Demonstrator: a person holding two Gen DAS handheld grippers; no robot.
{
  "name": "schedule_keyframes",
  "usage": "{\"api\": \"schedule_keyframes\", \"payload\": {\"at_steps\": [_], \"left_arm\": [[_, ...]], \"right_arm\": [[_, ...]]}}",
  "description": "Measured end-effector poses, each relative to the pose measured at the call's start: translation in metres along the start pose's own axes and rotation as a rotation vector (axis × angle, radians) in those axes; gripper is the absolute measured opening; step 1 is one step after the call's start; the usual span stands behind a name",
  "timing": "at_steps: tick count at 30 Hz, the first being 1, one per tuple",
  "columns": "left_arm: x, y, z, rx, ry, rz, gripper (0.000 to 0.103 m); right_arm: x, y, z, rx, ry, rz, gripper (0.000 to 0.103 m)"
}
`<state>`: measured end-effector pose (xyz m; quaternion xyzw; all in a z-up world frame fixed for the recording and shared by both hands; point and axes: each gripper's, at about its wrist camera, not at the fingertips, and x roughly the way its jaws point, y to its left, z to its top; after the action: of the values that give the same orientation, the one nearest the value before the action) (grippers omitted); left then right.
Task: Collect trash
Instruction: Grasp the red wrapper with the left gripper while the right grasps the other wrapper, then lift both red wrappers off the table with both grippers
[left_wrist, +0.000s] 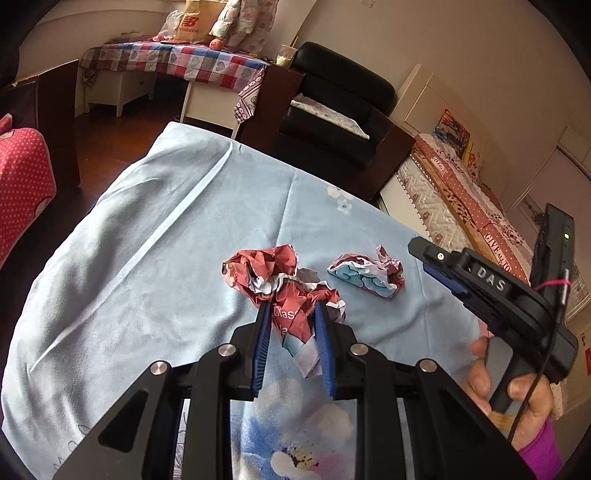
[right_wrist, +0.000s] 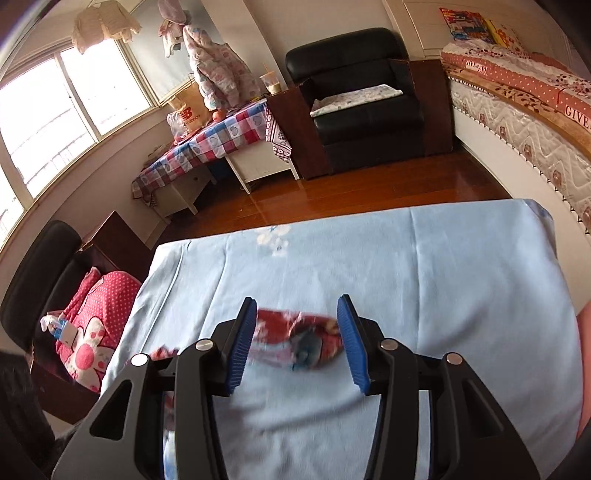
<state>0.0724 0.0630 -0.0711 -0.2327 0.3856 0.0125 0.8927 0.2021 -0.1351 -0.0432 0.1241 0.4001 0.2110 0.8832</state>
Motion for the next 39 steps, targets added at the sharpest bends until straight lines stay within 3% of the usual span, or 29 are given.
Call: {"api": "schedule_keyframes", "payload": {"at_steps": [6,10,21,30,39], "left_arm": [[-0.004,0.006,-0.001,-0.021,-0.001,-0.028,0.023],[-0.008,0.008,-0.002,-0.02,-0.012,-0.045,0.023],[-0.021,0.013,-0.004,-0.027,-0.036,-0.051,0.023],[-0.035,0.014,-0.006,-0.023,-0.052,-0.041,0.024],[-0.046,0.004,-0.01,0.001,-0.066,-0.04,0.024]], "right_arm": [[0.038,-0.02,0.007,0.066,0.096,0.043,0.046],[0.038,-0.026,-0.005,0.096,0.117,0.079,0.047],[0.012,0.016,-0.039,-0.085,0.157,0.123,0.047],[0.001,0.03,-0.061,-0.159,0.172,0.121,0.046],[-0.021,0.034,-0.079,-0.191,0.145,0.058,0.028]]}}
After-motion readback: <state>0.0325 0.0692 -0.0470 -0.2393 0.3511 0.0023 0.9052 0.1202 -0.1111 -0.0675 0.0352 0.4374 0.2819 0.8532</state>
